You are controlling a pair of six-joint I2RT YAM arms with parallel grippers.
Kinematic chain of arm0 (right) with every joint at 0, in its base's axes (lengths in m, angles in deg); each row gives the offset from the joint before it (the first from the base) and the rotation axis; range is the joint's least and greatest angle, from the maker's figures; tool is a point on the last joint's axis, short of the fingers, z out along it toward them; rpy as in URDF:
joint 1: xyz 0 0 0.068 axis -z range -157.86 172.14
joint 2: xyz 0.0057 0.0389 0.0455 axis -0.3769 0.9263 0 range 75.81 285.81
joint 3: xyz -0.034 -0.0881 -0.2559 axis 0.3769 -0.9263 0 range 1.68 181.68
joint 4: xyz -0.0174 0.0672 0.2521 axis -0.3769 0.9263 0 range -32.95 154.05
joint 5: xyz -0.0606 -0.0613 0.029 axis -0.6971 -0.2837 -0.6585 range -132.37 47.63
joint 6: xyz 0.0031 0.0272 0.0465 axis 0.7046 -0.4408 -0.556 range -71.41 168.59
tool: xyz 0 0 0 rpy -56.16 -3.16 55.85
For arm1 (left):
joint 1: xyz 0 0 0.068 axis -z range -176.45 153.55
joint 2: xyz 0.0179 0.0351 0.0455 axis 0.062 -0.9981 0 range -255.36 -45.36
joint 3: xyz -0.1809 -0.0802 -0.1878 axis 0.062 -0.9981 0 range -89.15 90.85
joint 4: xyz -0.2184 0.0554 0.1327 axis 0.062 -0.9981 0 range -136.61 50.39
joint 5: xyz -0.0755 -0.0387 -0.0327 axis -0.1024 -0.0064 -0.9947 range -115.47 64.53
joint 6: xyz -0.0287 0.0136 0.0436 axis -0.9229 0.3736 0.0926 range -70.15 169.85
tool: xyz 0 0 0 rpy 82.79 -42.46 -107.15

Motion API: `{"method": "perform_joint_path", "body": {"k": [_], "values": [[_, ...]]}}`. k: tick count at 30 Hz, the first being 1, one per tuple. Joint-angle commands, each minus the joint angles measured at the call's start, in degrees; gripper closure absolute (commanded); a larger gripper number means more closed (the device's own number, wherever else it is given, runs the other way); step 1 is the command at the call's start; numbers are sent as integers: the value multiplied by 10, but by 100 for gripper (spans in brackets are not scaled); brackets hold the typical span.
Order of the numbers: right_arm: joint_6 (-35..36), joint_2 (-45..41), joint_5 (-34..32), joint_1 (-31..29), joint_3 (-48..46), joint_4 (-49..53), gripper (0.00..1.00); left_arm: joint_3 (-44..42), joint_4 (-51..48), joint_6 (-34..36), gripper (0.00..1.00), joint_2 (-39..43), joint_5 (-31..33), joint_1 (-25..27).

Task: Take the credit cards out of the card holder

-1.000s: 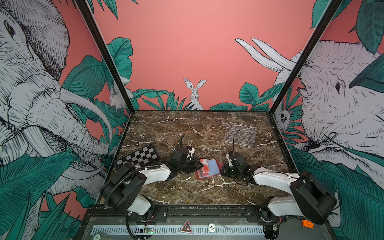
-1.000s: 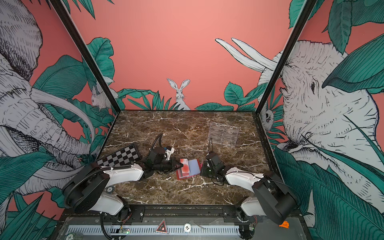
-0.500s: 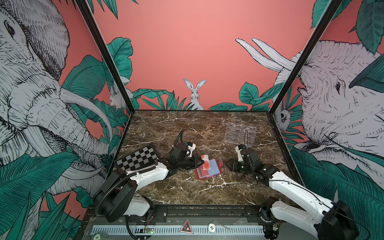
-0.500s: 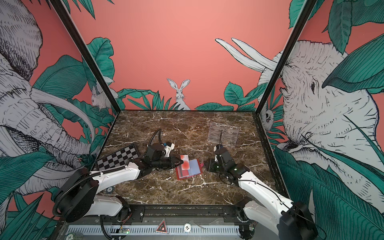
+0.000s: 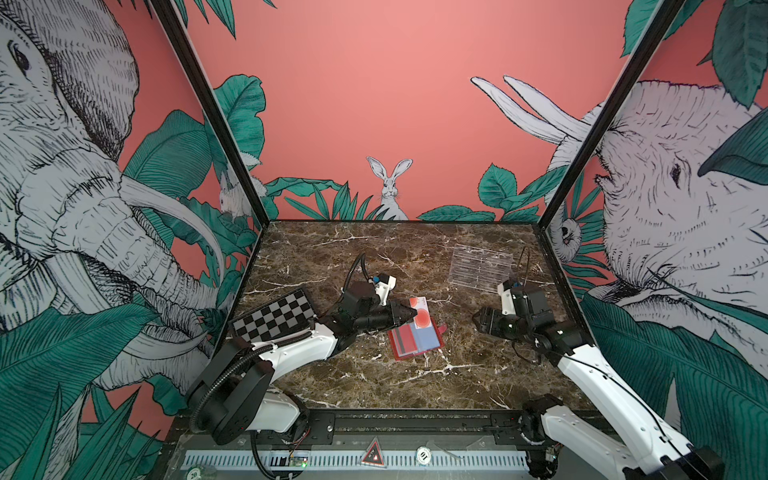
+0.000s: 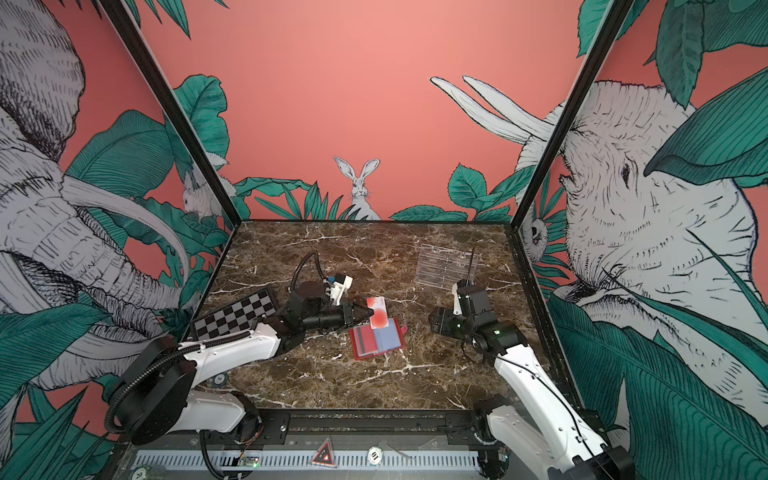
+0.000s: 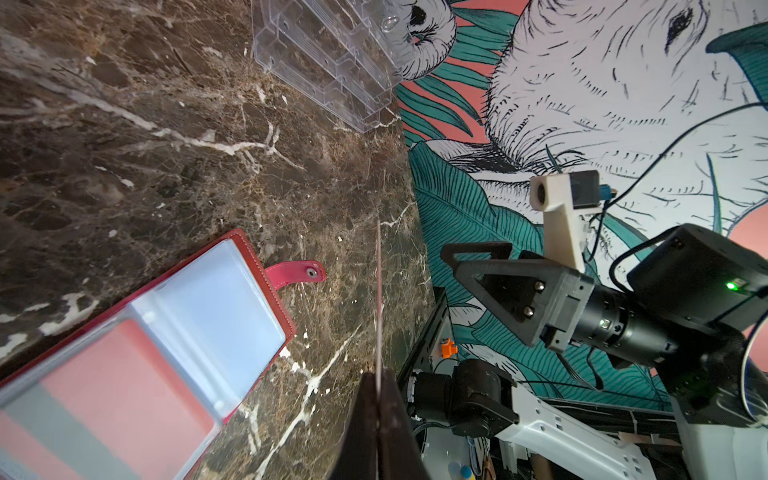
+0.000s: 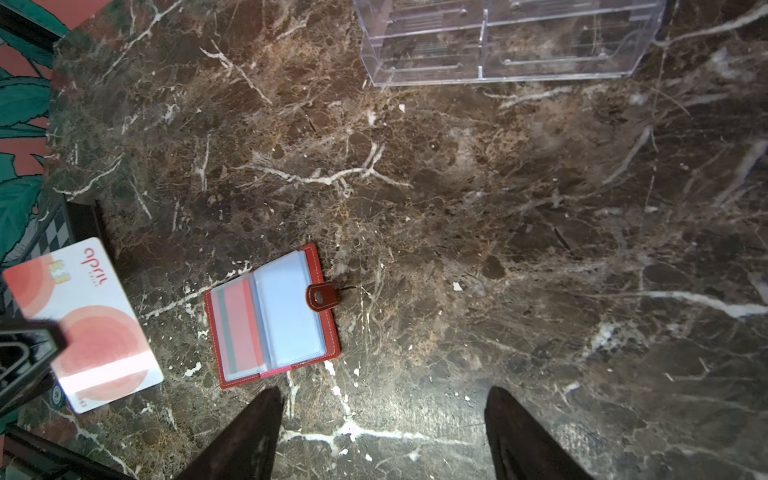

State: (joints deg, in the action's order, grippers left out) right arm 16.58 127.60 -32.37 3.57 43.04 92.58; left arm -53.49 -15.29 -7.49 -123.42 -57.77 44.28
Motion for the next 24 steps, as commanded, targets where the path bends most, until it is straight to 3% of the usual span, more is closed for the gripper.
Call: {"method": "perform_joint_path", "body": {"k": [1, 10, 15, 20, 24], "values": [[19, 19, 1, 20, 13, 10, 25, 5, 20, 14, 100, 20, -5, -2], [114, 141, 31, 142, 94, -20, 26, 2, 79, 34, 100, 17, -49, -2], [154, 242, 70, 204, 173, -55, 33, 0, 99, 48, 100, 18, -57, -2], [186, 337, 42, 234, 257, -54, 41, -2, 105, 57, 100, 8, -63, -2], [216, 416, 23, 245, 316, -62, 43, -2, 106, 54, 100, -8, -63, -2]]}}
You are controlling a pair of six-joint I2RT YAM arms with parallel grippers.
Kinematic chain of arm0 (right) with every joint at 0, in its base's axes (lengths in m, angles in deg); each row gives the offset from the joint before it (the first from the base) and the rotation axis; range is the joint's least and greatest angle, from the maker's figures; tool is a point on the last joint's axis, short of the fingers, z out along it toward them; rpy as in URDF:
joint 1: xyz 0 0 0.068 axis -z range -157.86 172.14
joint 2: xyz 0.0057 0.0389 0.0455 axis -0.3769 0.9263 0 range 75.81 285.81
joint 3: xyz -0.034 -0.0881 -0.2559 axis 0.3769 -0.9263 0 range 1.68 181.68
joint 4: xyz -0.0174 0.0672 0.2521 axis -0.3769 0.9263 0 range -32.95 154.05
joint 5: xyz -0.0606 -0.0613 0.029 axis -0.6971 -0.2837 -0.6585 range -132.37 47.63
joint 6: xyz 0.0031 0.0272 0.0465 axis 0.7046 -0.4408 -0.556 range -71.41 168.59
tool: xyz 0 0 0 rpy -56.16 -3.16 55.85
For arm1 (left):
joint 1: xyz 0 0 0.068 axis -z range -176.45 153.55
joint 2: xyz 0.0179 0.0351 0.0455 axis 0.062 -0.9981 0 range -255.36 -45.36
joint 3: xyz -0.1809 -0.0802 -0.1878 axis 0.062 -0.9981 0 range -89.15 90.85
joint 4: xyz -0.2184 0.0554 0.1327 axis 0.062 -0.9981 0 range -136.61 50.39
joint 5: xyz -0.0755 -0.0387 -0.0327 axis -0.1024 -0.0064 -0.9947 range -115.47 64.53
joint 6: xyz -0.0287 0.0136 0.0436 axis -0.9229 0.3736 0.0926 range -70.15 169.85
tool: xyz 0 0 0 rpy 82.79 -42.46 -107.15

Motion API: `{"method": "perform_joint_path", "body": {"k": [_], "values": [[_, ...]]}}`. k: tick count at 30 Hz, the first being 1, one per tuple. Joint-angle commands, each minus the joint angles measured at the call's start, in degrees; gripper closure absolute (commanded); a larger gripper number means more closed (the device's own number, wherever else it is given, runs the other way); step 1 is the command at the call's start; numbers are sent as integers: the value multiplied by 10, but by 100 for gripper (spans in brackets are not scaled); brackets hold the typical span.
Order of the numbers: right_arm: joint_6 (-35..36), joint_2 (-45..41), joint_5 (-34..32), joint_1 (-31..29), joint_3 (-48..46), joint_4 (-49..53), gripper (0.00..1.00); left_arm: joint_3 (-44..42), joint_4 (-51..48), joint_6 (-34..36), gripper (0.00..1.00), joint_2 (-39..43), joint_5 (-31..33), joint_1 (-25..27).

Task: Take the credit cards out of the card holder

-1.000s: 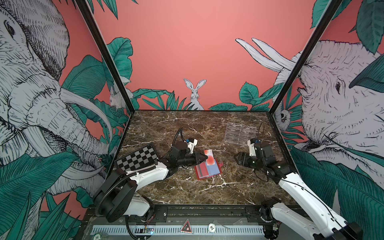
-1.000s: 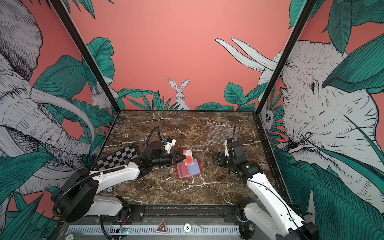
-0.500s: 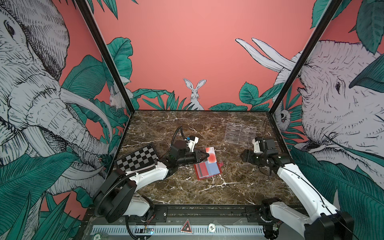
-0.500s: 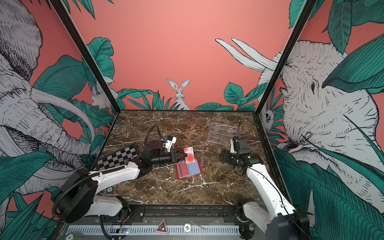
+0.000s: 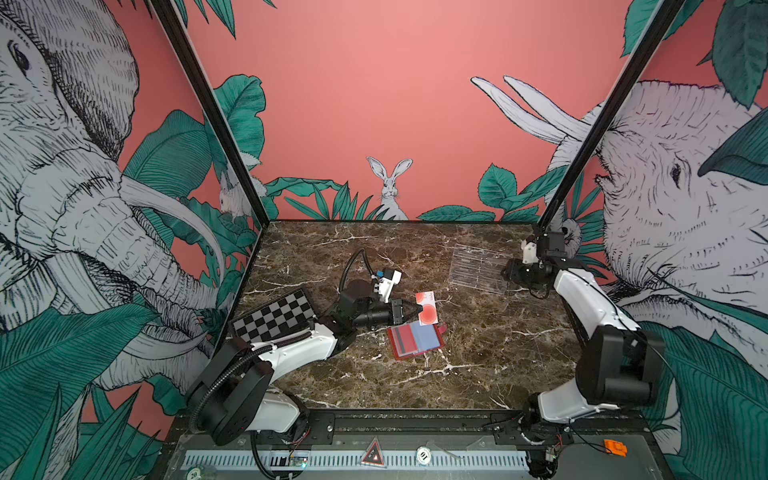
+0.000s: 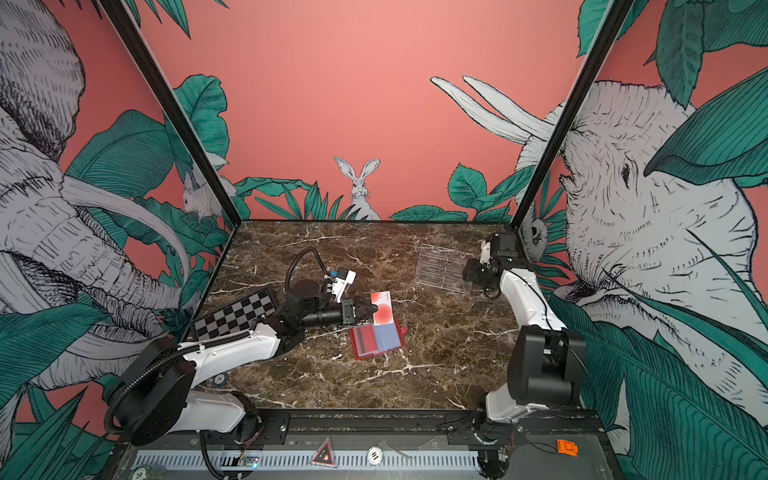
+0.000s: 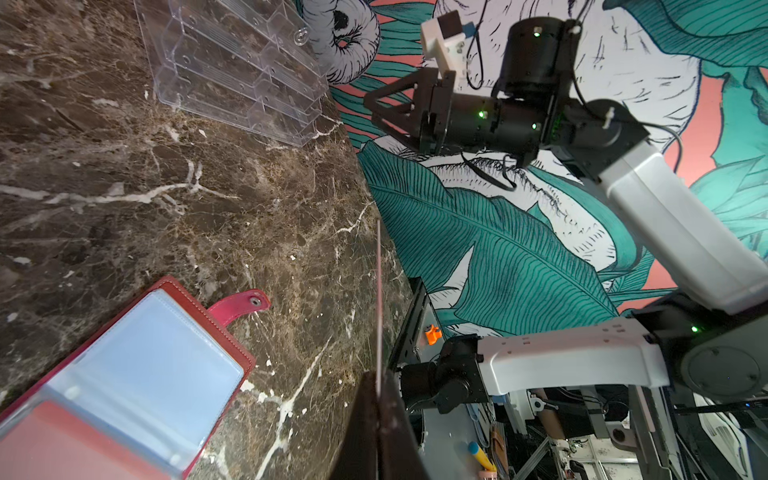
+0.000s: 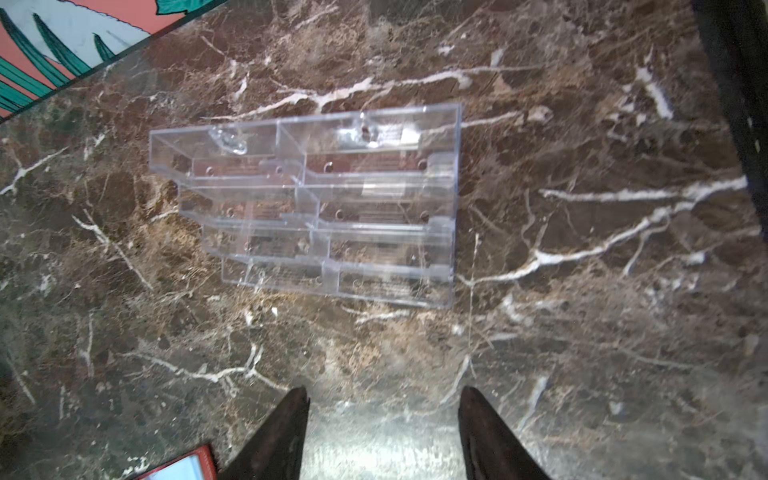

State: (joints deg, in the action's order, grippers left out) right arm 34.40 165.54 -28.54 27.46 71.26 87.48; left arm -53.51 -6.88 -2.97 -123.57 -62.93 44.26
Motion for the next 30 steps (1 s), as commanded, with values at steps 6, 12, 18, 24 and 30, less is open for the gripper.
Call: {"method": "perform_joint_path", "body": {"k": [6, 12, 18, 24, 30], "values": [[55, 124, -11, 18, 121, -16, 46, 2, 22, 10, 100, -18, -12, -2], [54, 185, -15, 22, 173, -21, 51, 7, 29, 2, 100, -36, -8, -2], [57, 228, -9, 27, 206, -18, 54, 9, 29, -3, 100, -44, -1, -2], [63, 254, -6, 29, 229, -16, 57, 14, 29, -5, 100, -48, -2, -2], [65, 265, -7, 29, 231, -17, 66, 13, 22, -3, 100, -42, 1, -2]]}}
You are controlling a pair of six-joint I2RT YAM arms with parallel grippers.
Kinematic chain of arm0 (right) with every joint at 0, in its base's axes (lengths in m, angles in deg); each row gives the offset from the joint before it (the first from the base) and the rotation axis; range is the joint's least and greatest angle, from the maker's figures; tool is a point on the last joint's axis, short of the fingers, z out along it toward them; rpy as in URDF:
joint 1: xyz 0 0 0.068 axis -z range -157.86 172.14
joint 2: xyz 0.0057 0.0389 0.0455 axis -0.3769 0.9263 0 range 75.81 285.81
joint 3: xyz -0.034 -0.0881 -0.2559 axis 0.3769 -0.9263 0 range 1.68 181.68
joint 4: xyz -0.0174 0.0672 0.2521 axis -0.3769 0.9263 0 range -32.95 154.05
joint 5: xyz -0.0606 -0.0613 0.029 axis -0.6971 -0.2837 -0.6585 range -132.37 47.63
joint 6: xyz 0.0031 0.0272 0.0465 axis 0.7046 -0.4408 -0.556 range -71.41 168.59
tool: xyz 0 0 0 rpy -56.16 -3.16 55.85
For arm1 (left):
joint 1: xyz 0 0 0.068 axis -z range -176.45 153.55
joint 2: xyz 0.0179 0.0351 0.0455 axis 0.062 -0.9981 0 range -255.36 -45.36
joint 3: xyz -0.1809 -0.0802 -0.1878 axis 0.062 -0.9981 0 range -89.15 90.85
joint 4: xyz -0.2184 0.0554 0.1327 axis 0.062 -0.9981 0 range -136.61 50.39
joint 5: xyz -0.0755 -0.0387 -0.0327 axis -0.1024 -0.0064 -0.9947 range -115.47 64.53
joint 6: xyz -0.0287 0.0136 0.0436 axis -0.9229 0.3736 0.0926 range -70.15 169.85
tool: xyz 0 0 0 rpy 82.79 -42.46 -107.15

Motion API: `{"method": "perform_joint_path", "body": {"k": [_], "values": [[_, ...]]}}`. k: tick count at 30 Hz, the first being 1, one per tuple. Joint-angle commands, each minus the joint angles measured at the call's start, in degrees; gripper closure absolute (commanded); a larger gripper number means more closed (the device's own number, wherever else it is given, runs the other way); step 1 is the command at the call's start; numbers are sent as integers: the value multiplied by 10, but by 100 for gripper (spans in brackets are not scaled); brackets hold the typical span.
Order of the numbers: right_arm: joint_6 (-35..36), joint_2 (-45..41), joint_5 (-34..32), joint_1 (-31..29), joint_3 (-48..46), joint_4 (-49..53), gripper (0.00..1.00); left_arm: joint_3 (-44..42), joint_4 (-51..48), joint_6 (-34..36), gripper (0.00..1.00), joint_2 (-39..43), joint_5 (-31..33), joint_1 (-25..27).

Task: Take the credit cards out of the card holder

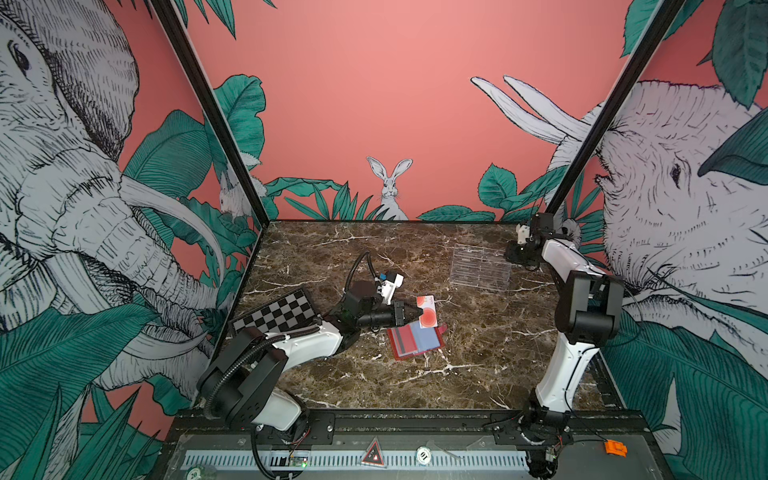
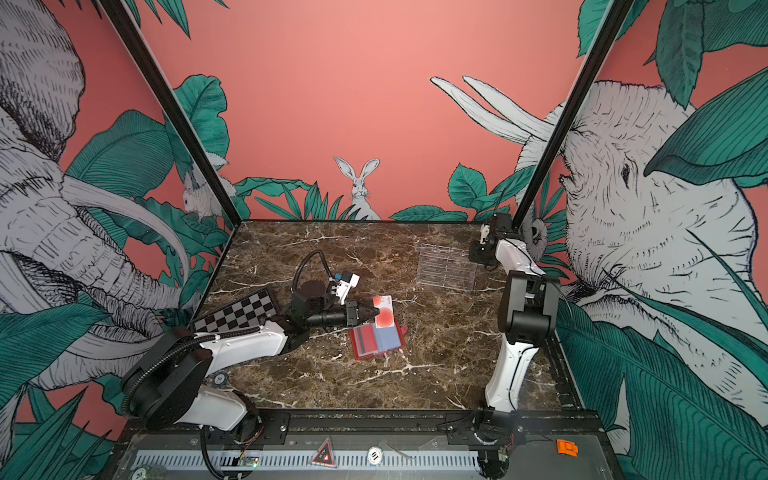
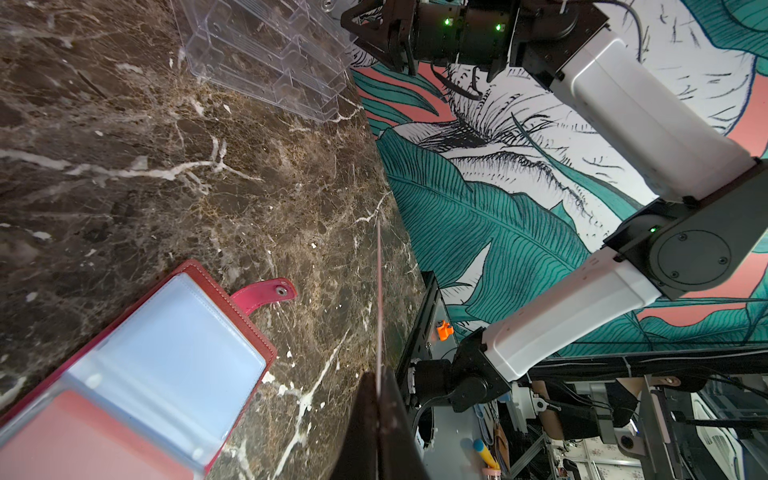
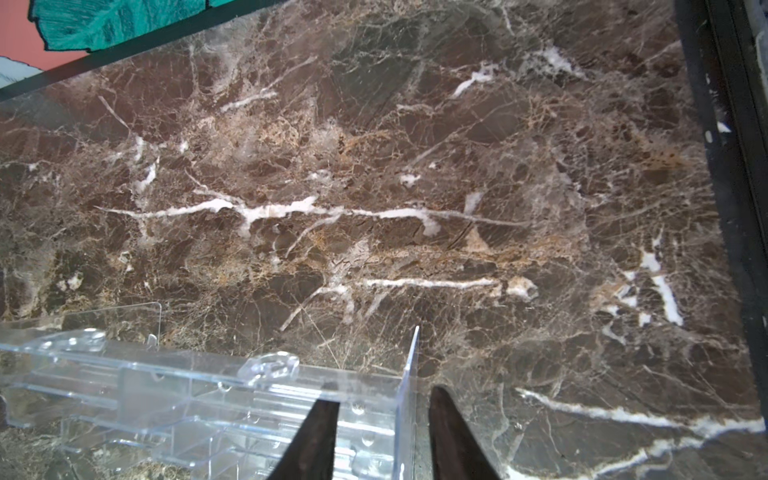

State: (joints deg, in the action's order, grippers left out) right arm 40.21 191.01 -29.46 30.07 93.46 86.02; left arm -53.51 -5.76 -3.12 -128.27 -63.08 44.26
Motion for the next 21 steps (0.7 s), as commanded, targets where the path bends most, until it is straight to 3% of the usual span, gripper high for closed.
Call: {"method": "perform_joint_path", "body": {"k": [1, 4, 15, 21], "values": [[8, 12, 0, 4, 9, -3, 68, 13, 8, 0, 100, 6, 3, -2], [7, 16, 6, 5, 8, -1, 77, 13, 1, 3, 100, 9, 3, -2], [2, -22, 8, 5, -25, -3, 88, 13, -24, 19, 100, 40, 20, -2], [-60, -81, 10, -2, -77, -13, 94, 21, -48, 25, 100, 70, 28, -22]]}}
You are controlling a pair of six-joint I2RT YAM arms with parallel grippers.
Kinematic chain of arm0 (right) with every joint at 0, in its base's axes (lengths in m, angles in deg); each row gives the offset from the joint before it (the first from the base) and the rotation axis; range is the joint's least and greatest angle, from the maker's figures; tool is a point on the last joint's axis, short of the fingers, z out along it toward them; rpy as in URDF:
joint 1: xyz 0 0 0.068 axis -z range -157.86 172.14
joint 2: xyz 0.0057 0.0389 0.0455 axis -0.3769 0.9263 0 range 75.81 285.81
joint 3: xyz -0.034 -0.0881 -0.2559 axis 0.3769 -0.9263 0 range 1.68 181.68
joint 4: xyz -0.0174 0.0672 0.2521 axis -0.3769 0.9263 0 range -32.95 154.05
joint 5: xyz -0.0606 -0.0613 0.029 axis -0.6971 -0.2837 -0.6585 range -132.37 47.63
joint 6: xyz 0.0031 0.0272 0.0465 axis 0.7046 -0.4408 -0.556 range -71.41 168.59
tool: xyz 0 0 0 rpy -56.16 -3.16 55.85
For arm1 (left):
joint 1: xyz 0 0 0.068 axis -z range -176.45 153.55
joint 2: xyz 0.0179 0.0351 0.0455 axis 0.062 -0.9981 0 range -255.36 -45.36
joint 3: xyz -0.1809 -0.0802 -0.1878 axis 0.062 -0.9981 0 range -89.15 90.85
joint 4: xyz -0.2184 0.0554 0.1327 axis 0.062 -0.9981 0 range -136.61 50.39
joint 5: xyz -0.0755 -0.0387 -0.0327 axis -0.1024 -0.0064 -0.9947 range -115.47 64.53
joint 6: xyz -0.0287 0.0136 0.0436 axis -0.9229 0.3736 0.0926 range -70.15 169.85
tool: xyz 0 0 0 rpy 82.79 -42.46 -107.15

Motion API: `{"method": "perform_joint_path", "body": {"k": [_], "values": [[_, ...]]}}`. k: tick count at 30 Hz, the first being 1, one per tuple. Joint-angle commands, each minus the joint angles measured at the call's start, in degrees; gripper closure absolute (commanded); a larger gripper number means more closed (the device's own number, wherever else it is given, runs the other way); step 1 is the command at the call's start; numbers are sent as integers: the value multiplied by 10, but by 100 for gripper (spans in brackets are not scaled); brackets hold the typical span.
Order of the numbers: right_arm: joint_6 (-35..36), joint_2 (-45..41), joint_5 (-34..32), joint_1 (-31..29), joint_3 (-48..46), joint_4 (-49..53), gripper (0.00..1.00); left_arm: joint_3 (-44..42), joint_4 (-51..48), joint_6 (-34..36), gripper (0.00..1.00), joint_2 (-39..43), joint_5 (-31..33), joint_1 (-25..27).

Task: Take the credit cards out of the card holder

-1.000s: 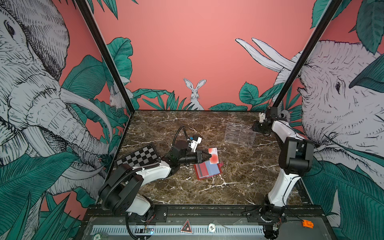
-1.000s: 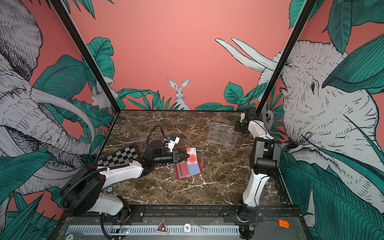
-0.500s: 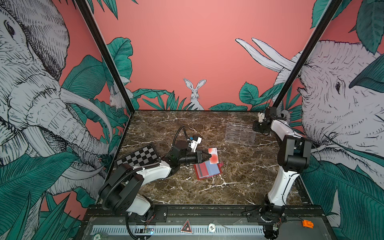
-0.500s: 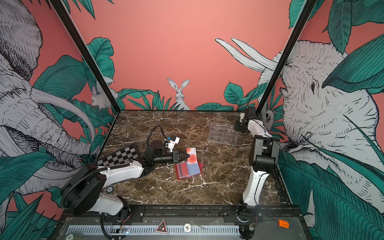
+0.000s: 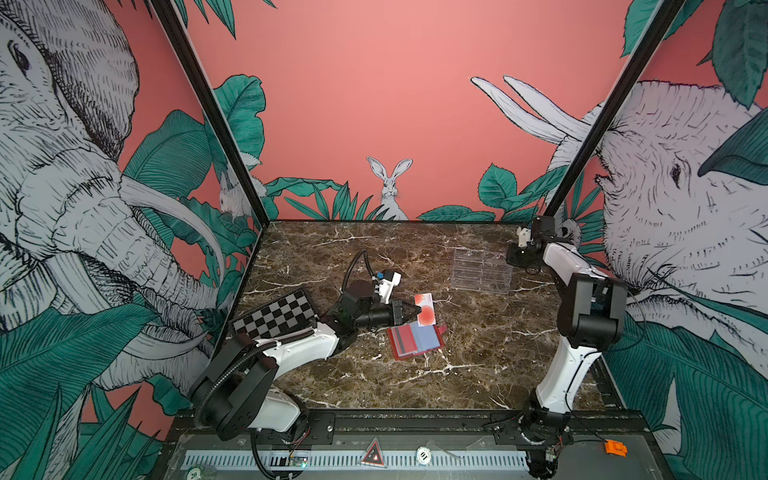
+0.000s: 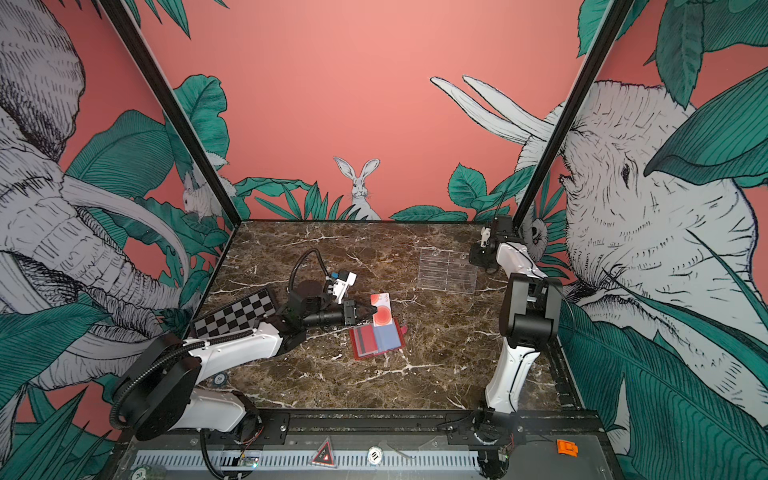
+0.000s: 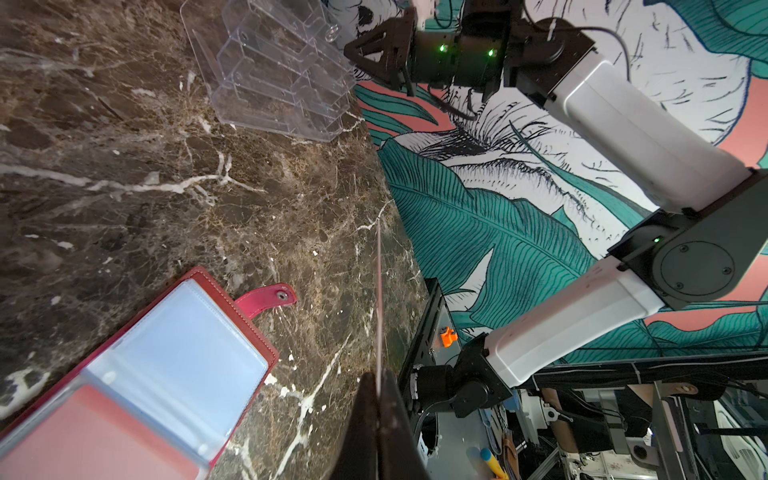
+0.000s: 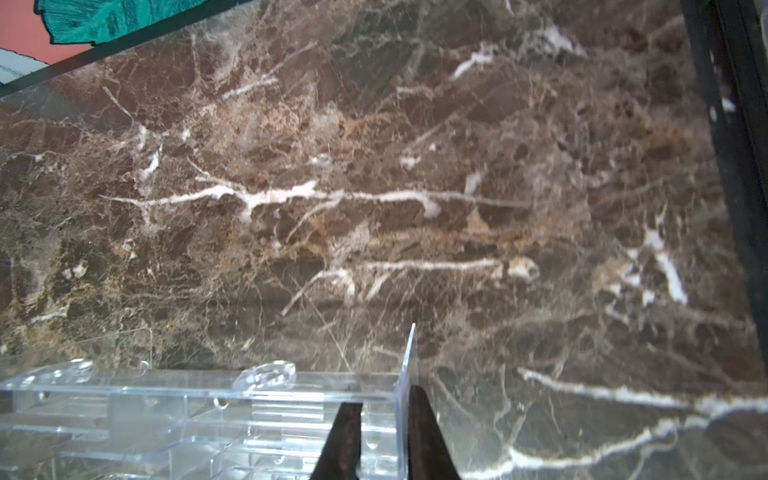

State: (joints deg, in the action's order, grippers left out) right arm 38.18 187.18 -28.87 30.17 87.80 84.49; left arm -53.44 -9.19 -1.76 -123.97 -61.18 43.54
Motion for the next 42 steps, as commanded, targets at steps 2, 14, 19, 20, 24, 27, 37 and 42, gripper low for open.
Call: {"method": "perform_joint_path", "body": {"k": [2, 14, 19, 20, 24, 27, 37, 42], "values": [[-45, -66, -17, -19, -35, 8, 95, 24, -31, 18, 100, 38, 8, -19], [-129, -115, -75, -185, -69, 18, 98, 3, -109, 42, 100, 135, 63, -47], [-167, -90, -101, -253, -55, 8, 100, -9, -115, 40, 100, 159, 76, -47], [-174, -87, -110, -265, -54, 4, 100, -11, -116, 40, 100, 163, 79, -47], [-200, -75, -123, -292, -54, -9, 100, -17, -122, 39, 100, 177, 84, -47], [-208, -66, -135, -311, -52, -8, 100, -21, -126, 39, 100, 183, 86, -47], [-223, -56, -161, -330, -62, -18, 100, -29, -123, 39, 100, 190, 87, -47], [-223, -51, -158, -330, -71, -24, 98, -34, -122, 37, 100, 192, 87, -47]]}}
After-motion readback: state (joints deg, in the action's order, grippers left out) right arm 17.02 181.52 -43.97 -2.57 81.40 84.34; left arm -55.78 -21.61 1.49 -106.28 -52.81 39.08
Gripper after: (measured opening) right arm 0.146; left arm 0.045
